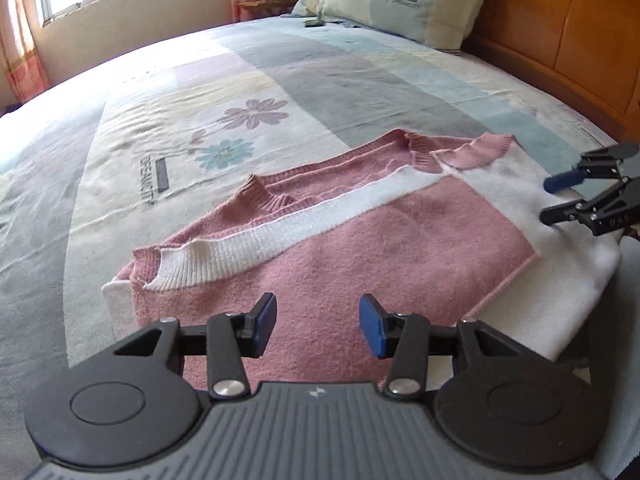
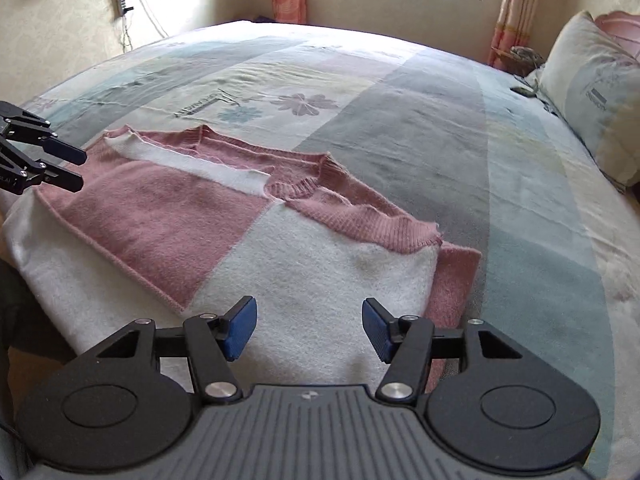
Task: Fold clothes
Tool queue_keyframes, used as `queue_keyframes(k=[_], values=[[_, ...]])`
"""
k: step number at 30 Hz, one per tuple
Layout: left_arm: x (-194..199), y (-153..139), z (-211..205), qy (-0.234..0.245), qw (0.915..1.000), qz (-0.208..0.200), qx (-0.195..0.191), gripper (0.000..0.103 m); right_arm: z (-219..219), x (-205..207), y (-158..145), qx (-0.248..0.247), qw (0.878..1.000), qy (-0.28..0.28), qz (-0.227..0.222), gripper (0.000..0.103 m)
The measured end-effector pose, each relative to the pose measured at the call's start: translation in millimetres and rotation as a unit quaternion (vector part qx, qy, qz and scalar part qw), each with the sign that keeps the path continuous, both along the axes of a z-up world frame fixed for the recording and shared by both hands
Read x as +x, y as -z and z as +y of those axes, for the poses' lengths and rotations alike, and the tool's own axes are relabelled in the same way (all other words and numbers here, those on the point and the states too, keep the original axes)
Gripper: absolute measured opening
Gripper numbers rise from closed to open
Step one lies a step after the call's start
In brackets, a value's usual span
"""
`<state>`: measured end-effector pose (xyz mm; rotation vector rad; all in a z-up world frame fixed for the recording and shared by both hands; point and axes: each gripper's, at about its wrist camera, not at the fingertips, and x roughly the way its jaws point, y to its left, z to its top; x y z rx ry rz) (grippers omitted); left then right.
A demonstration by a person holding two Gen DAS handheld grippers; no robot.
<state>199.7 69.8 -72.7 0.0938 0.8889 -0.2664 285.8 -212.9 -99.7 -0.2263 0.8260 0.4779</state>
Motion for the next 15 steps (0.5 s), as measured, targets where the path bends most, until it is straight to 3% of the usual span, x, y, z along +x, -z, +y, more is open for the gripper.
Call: queue_keyframes(k=[1, 3, 8, 10, 15], values=[[5, 10, 9, -0.024, 0.9994, 0.013, -0.020, 0.057, -6, 3, 8, 0.005, 1.000, 0.012, 0.007, 0.064], [9, 13, 22, -0.046, 0.9974, 0.016, -0.053, 0.058, -18, 1, 13, 0.033, 0.999, 0.018, 0.004, 0.064], [25, 8, 32, -0.081, 0.9960, 0.010, -0.037, 0.057, -13, -1, -2, 0.016, 1.000, 0.015, -0.008, 0.065], [31, 6, 36, -0.095, 0.9950, 0.008, -0.030, 0.058, -6, 2, -9, 0.021, 0.999, 0.015, -0.023, 0.071], [47, 16, 43, -0.119, 0.9926, 0.011, -0.020, 0.058, 4, 23, -1, 0.039, 0.998, 0.036, -0.019, 0.072]])
